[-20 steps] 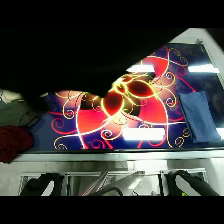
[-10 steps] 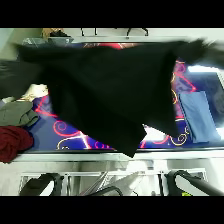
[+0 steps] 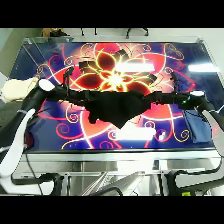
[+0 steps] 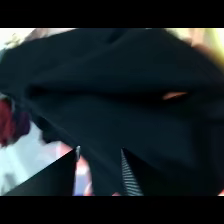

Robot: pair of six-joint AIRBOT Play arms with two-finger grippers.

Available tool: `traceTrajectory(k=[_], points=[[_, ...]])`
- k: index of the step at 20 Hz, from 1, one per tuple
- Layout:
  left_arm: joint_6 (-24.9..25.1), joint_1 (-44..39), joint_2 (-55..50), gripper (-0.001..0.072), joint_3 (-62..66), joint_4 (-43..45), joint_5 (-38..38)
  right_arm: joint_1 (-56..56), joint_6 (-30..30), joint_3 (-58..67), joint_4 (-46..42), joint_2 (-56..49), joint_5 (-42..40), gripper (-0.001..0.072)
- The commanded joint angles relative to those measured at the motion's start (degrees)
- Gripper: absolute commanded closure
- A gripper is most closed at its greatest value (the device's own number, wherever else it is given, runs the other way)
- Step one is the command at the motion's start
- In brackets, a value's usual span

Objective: Fold the shirts.

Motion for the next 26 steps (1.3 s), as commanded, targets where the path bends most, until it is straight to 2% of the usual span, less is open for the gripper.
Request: traceTrajectory(k=[1,2,5,7,9,11,14,17,20,24,25,26], points=[[-0.33,2.43,-8.22,0.0025,10.91,-1.57,-4.33,-2.54,-2.86,4.96,-0.96,-2.05,-1.62,0.0159],[-1.11,3.39,-7.72,0.0026,13.33,-1.55,-5.68,-3.98,-2.32,6.47,-3.04,-0.83,-1.55,0.0121],[-2.27,5.53,-4.72,0.0026,15.98,-1.03,-12.07,-7.48,3.54,6.88,-13.2,2.05,-0.46,0.0123],[-2.51,5.73,-2.38,0.0027,13.2,0.24,-15.45,-7.65,7.1,6.27,-21.62,1.68,1.18,0.0143],[-2.97,4.83,0.44,0.0027,6.73,4.13,-15.8,-7.39,7.28,4.13,-22.14,0.33,1.05,0.0143],[-3.58,3.56,2.71,0.0027,-1.09,7.52,-13.42,-6.32,7.23,2.8,-22.16,-1.86,0.57,0.0143],[-3.72,1.77,3.89,0.0027,-10.73,7.26,-6.21,-3.48,6.62,2.71,-21.18,-5.99,-0.5,0.0143],[-3.72,-2.34,3.82,0.0027,-16.35,7.21,3.02,0.09,3.87,2.73,-15.15,-8.85,-1.09,0.0143],[-3.74,-7.21,3.15,0.0046,-17.9,7.26,11.76,3.61,2.45,2.73,-11.74,-9.22,-6.47,0.0144],[-3.69,-10.58,-2.12,0.0046,-14.14,7.48,9.92,5.79,2.49,2.73,-10.69,-9.22,-9.49,0.0152],[-3.72,-11.04,-3.52,0.0046,-13.27,7.5,9.2,5.97,2.45,2.73,-10.71,-9.22,-9.44,0.0273],[-3.72,-11.26,-4.72,0.0048,-12.48,7.5,8.48,5.97,1.77,2.73,-10.71,-9.22,-9.25,0.0479]])
